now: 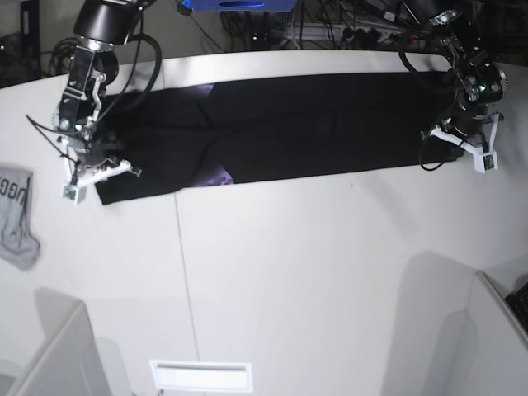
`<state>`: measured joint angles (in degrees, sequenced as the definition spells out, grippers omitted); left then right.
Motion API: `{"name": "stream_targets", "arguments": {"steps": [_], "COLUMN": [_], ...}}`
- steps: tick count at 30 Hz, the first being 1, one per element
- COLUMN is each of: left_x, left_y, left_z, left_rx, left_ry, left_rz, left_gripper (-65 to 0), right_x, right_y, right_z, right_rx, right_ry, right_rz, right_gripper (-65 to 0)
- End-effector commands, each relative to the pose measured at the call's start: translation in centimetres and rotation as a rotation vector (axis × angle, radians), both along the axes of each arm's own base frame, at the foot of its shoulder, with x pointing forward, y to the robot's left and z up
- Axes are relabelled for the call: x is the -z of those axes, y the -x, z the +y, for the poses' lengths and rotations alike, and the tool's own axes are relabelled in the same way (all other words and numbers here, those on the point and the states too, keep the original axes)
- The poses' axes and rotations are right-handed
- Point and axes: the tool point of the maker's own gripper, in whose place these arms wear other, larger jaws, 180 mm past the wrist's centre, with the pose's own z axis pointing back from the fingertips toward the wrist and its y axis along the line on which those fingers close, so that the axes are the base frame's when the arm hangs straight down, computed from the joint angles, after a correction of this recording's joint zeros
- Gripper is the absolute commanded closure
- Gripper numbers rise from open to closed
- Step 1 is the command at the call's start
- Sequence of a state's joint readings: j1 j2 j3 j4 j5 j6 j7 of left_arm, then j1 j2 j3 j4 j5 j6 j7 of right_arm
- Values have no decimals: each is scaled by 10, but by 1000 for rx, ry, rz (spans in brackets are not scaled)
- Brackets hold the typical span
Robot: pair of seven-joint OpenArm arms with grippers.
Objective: Fold the T-shirt properly
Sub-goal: 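Move both grippers to the ends of the folded strip and grasp them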
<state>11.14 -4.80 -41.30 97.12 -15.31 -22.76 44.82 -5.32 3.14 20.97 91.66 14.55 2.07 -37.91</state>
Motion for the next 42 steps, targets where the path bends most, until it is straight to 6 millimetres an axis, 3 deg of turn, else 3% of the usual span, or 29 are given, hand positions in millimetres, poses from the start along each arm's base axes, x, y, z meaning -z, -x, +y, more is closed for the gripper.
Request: {"name": "stream_targets", "arguments": {"steps": [1,3,7,11,13,16,17,22,25,29,35,42], "left_x": [-25,-48,-77,-74,-66,-66,-68,-64,-46,-16,16,37], "left_y": [-10,-16,-9,11,26,41,44,51,59,71,82,78], "left_z": [5,3,-9,-21,-23,-15,-10,6,12,22,13,7], "left_rx": [10,29,73,120,132,113,96,49,15,-13,53,52], "left_ry": [-44,-86,-115,13,87,125,125,116,147,195,235,216], "left_rz": [-72,-123,-185,-201,-182,-176,-181,-171,-130,-67,17,70], "left_gripper": [0,0,0,0,0,0,-48,-446,-576,-569,-522,-517], "right_x": [-26,-47,-76,-86,-81,-76,-74,-72,-72,-68,-65,-61], "right_y": [-14,-15,-12,-4,0,6,7,9,10,14,18,22], "right_z": [0,9,18,25,24,24,24,24,25,25,25,25], "right_rx": [-14,-34,-56,-69,-69,-69,-69,-69,-69,-69,-70,-69], "right_ry": [25,28,33,33,33,32,31,31,30,30,28,26], "right_rz": [-90,-132,-154,-152,-138,-120,-115,-109,-106,-94,-82,-70], "right_gripper": [0,0,0,0,0,0,0,0,0,0,0,0]}}
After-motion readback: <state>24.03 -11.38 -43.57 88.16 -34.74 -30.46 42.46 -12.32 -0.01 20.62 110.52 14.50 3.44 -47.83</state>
